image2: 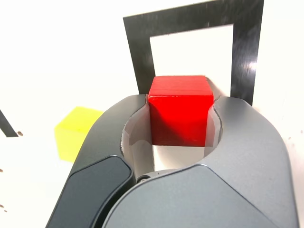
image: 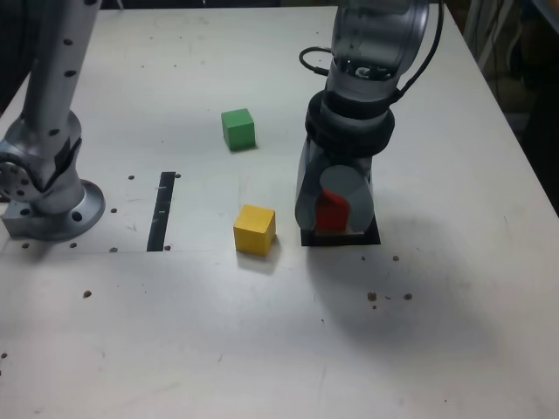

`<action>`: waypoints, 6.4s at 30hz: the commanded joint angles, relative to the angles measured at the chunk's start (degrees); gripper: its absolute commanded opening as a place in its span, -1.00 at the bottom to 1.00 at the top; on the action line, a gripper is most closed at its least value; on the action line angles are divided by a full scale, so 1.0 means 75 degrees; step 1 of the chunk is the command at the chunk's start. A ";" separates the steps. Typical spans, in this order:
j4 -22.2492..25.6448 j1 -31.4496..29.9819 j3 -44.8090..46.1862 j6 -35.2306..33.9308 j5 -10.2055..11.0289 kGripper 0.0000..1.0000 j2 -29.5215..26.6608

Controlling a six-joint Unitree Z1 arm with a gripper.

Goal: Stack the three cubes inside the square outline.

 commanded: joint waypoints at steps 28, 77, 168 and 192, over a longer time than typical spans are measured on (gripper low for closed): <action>0.0129 0.0036 0.0508 0.0363 0.0493 0.99 -0.1584; -0.1744 -0.0928 0.3565 0.1375 -0.0038 0.27 -0.1689; 0.0476 0.0100 -0.0239 0.0015 0.0577 -0.61 -0.0183; 0.0572 0.0127 -0.0108 0.0111 0.0474 0.93 -0.0677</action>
